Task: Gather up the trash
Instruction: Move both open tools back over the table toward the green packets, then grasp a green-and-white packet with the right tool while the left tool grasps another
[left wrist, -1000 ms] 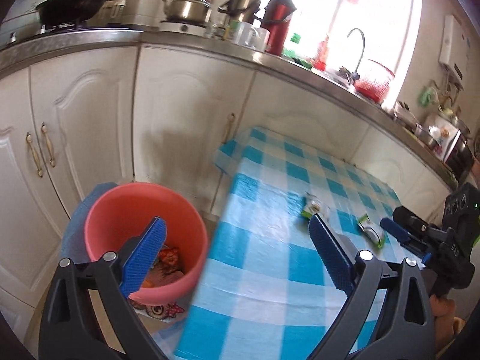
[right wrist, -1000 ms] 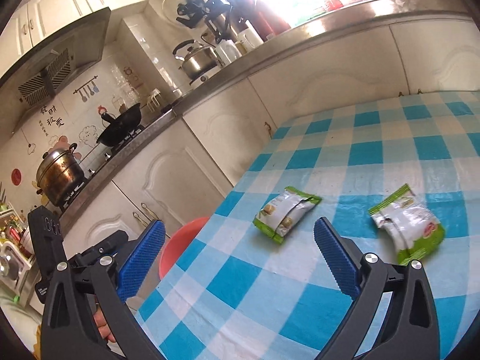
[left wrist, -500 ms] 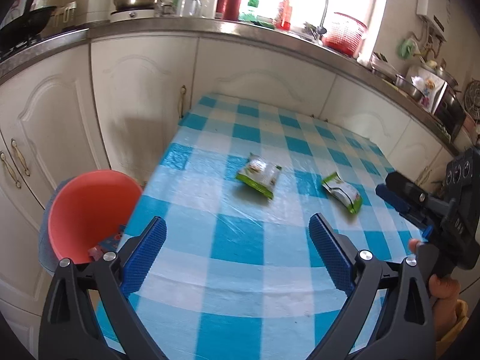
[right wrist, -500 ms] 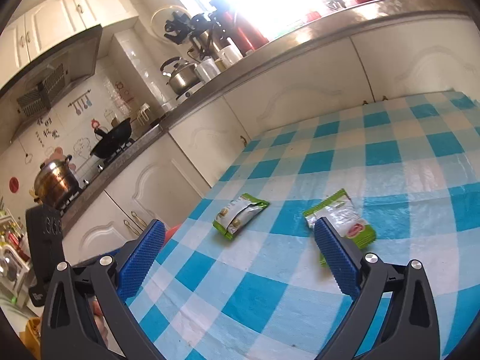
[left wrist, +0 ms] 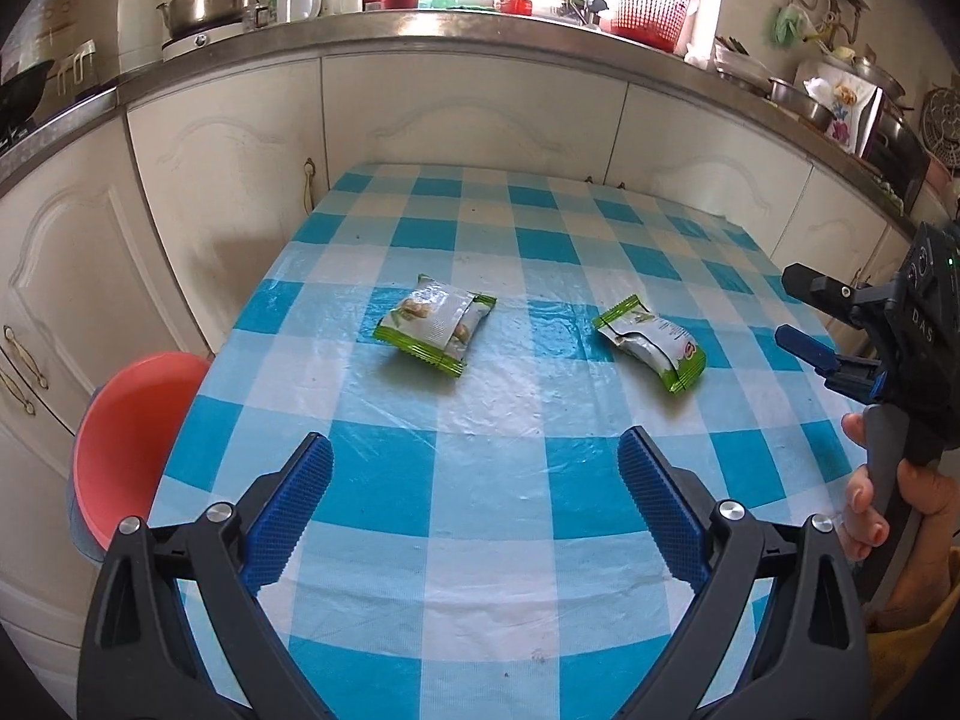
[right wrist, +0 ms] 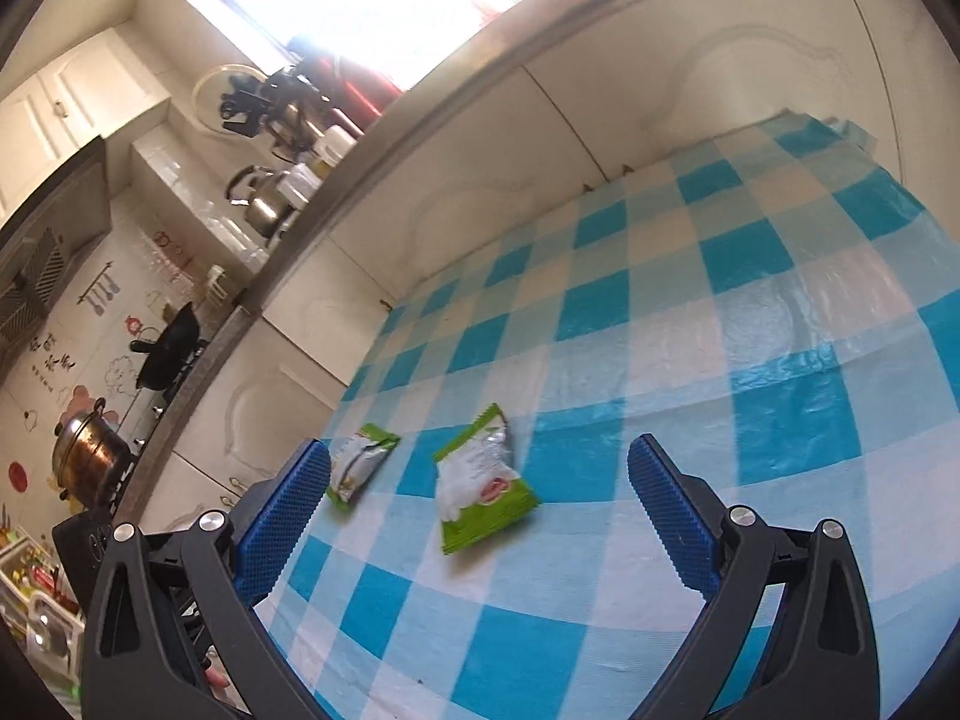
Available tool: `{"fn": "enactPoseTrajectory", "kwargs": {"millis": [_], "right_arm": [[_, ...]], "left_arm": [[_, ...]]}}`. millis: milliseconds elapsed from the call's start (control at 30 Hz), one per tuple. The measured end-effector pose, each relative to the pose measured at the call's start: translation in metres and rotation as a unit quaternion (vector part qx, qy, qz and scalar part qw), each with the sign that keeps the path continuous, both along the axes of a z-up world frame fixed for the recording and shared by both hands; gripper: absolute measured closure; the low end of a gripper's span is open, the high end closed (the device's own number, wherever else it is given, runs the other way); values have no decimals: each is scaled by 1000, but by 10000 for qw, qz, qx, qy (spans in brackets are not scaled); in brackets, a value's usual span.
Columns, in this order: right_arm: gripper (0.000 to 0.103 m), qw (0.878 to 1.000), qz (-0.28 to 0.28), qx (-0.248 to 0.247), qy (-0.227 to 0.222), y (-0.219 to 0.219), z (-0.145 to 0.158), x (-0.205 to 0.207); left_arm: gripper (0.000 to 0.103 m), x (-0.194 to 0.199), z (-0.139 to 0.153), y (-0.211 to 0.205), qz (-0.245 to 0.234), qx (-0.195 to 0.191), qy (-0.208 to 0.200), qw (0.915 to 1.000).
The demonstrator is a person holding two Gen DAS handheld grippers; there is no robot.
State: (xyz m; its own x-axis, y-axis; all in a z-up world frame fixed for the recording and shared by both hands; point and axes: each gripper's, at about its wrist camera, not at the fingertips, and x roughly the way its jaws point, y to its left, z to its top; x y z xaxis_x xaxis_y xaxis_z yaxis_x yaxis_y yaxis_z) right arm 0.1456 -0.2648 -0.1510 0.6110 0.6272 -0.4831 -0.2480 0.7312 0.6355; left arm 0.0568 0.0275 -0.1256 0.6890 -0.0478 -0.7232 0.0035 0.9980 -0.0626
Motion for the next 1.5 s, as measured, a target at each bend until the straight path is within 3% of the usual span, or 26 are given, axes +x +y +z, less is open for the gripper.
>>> {"fn": "enactPoseTrajectory", "kwargs": {"millis": [100, 467, 700, 933, 967, 1067, 1333, 1433, 1500], "right_arm": [[5, 9998, 166, 16, 55, 3, -3, 5], [5, 9954, 721, -629, -43, 46, -4, 14], [6, 9881, 880, -1257, -75, 69, -9, 15], [8, 9843, 944, -1493, 5, 80, -15, 22], [10, 9837, 946, -1528, 7, 81, -15, 22], [30, 9803, 988, -1713, 33, 87, -17, 24], [31, 9737, 1041, -2026, 69, 97, -20, 25], [31, 9725, 1032, -2086, 114, 98, -22, 26], [31, 9710, 1016, -2160, 118, 100, -22, 25]], "left_arm": [[7, 10, -1, -6, -96, 248, 64, 9996], [7, 63, 3, -7, -430, 999, 18, 9941], [7, 94, -15, 0, -515, 1121, 229, 9921], [7, 110, -24, 2, -608, 1072, 243, 9921], [7, 112, -25, 3, -598, 1059, 266, 9922], [7, 117, -30, 6, -573, 1020, 324, 9926], [9, 121, -34, 6, -599, 908, 321, 9936], [13, 123, -35, 6, -599, 883, 365, 9936], [23, 124, -37, 6, -602, 862, 405, 9936]]}}
